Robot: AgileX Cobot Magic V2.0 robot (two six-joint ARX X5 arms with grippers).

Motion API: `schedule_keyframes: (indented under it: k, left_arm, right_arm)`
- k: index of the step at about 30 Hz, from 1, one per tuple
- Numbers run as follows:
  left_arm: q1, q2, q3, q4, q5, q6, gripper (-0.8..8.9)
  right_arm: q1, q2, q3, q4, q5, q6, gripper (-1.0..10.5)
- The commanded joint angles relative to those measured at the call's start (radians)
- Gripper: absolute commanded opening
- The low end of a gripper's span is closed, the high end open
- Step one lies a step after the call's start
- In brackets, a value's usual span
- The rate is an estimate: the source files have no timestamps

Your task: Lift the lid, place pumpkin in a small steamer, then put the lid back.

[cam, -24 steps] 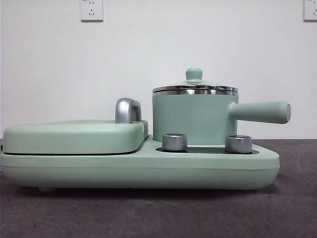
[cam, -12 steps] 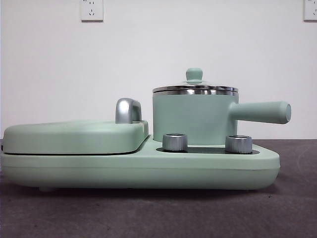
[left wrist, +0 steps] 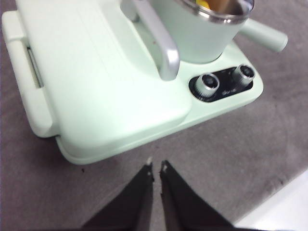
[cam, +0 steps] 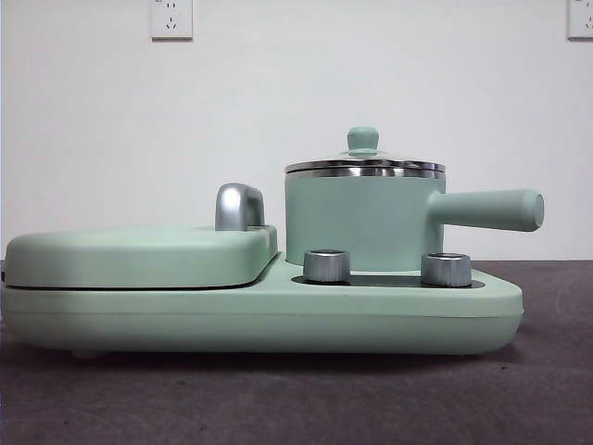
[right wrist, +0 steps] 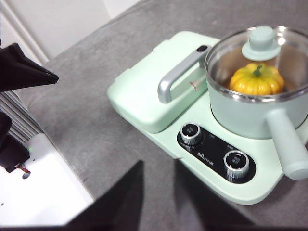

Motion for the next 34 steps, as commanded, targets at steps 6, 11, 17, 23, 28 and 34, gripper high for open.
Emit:
schedule_keyframes:
  k: [6,11,17,23,28,34]
  left_arm:
    - [-0.007,0.004,0.013,0.018,-0.003,-0.006,0.06]
    - [-0.006,-0.002,0.011,0.023,-0.003,-0.006,0.06]
    - [0.128,-0.089,-0.068,0.12,0.002,0.027,0.06]
    - [0.405,-0.23,-0.343,0.455,0.033,0.183,0.06]
    - [0.541,-0.391,-0.538,0.558,0.067,0.235,0.06]
    - [0.622,-0.489,-0.635,0.562,0.067,0.277,0.06]
  right_arm:
    - [0.006,0.002,0.01,0.023,0.0,0.007,0.4]
    - [0.006,0.002,0.01,0.023,0.0,0.007,0.4]
    - [0.006,0.002,0.01,0.023,0.0,0.007,0.4]
    - [0.006,0.002,0.01,0.023,0.0,0.007,0.4]
    - [0.005,0.002,0.01,0.023,0.0,0.007,0.4]
    - [0.005,0.002,0.01,0.023,0.0,0.007,0.4]
